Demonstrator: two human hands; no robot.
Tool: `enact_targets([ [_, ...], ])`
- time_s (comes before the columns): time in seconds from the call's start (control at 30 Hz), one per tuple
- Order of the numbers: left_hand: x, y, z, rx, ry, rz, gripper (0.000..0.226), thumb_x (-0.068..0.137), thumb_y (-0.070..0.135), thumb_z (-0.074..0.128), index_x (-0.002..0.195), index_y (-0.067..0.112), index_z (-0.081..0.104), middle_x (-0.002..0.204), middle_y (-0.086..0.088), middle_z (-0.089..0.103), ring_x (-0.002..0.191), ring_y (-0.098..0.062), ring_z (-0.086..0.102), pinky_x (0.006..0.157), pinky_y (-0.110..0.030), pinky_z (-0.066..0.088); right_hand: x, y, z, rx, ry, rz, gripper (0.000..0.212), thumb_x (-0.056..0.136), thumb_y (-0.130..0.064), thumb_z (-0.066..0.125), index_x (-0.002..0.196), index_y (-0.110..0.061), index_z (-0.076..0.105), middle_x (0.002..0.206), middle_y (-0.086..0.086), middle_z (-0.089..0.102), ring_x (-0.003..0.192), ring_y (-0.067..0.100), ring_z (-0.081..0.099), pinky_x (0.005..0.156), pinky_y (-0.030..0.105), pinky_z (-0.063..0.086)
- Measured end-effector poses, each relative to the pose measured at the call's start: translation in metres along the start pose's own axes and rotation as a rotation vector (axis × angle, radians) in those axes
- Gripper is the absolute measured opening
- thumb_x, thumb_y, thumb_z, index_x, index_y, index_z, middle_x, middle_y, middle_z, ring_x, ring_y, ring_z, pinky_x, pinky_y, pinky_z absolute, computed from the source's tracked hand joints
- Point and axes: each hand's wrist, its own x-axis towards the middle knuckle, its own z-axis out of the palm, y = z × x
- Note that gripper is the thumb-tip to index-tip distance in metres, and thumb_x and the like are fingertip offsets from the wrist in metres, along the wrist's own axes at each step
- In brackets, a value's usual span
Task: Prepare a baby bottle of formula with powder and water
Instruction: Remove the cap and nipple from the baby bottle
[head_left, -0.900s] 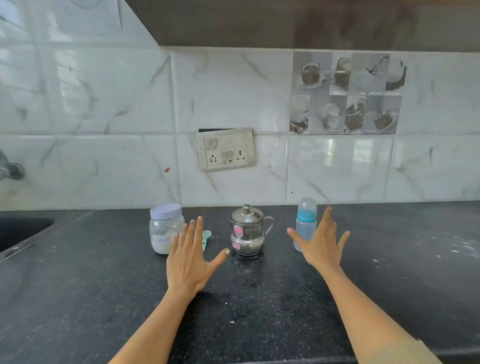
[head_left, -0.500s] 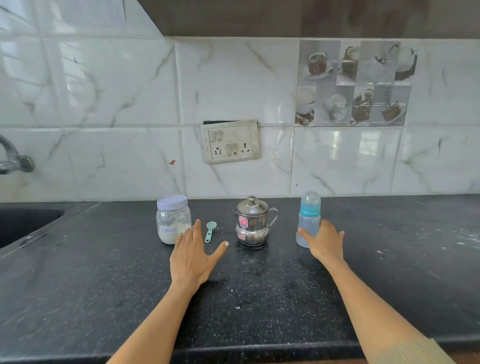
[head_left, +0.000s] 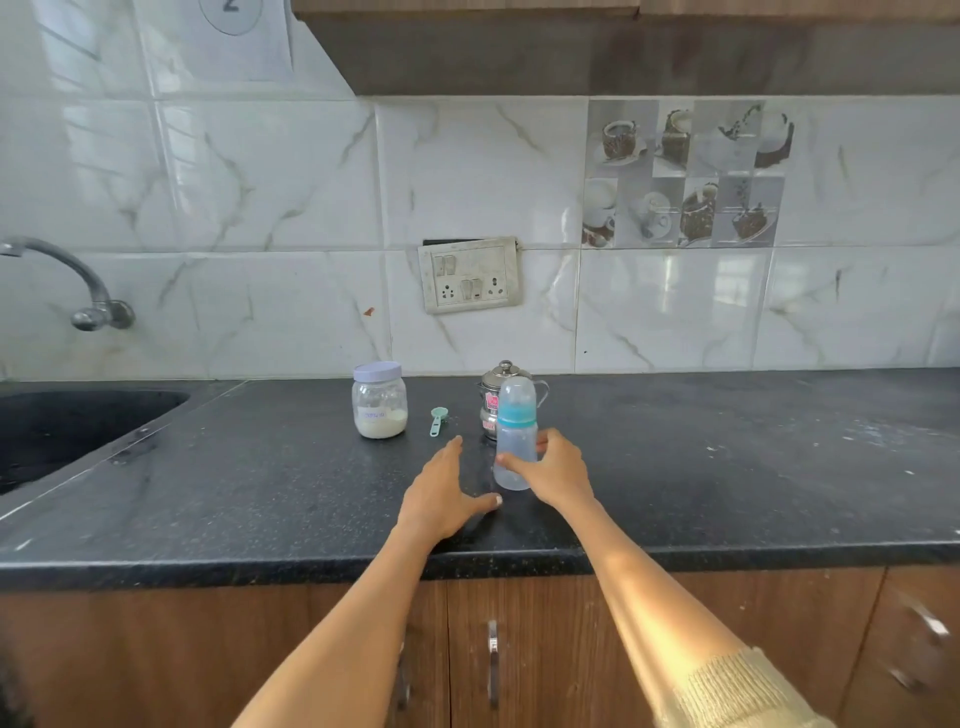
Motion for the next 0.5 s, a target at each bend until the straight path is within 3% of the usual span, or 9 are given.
enact_targets([
  [0.1,-0.005,0.007,0.004,-0.076,0.000,-0.008,0.103,0.065,0.047,0.077,0.145,0.015,0.022,0.148,-0.003,0.035,0.134,-0.021,0.037,0.106,-0.042,0.038,-0.009,-0.014,0.009,0.031,-0.041,-0.014,0.063,0.071,-0.048,0.076,0.118,-0.013,0.055,0.118,0.003,0.064,0.107,0.019,0.062,0.085,0.029,0.049],
  [0.17,-0.005,0.012,0.006,-0.197,0.020,-0.010,0.086,0.058,0.047,0.078,0.131,0.020,0.040,0.128,0.000,0.055,0.117,-0.019,0.054,0.096,-0.043,0.047,-0.011,-0.020,0.013,0.055,-0.057,-0.010,0.060,0.071,-0.049,0.075,0.116,-0.014,0.057,0.115,0.003,0.066,0.104,0.019,0.064,0.084,0.029,0.051],
  [0.23,-0.004,0.016,0.008,-0.287,0.067,-0.018,0.073,0.057,0.048,0.077,0.118,0.025,0.046,0.110,0.007,0.061,0.100,-0.013,0.060,0.088,-0.040,0.052,-0.012,-0.023,0.015,0.055,-0.062,-0.008,0.061,0.070,-0.052,0.074,0.116,-0.014,0.058,0.114,0.003,0.066,0.103,0.019,0.064,0.085,0.030,0.052],
  [0.4,0.003,0.017,0.017,-0.320,0.161,-0.031,0.057,0.075,0.028,0.071,0.124,0.020,0.044,0.115,0.000,0.060,0.102,-0.016,0.059,0.088,-0.035,0.051,-0.003,-0.021,0.009,0.031,-0.177,-0.010,0.071,0.065,-0.053,0.077,0.120,-0.014,0.055,0.116,0.002,0.064,0.101,0.017,0.062,0.087,0.030,0.053],
  [0.5,0.009,0.017,0.018,-0.322,0.177,-0.067,0.050,0.079,0.031,0.068,0.121,0.018,0.046,0.113,-0.002,0.061,0.103,-0.020,0.059,0.088,-0.039,0.051,0.007,-0.034,-0.010,-0.031,-0.332,-0.050,0.070,0.064,-0.055,0.076,0.120,-0.017,0.057,0.116,-0.001,0.063,0.097,0.014,0.060,0.087,0.031,0.051],
])
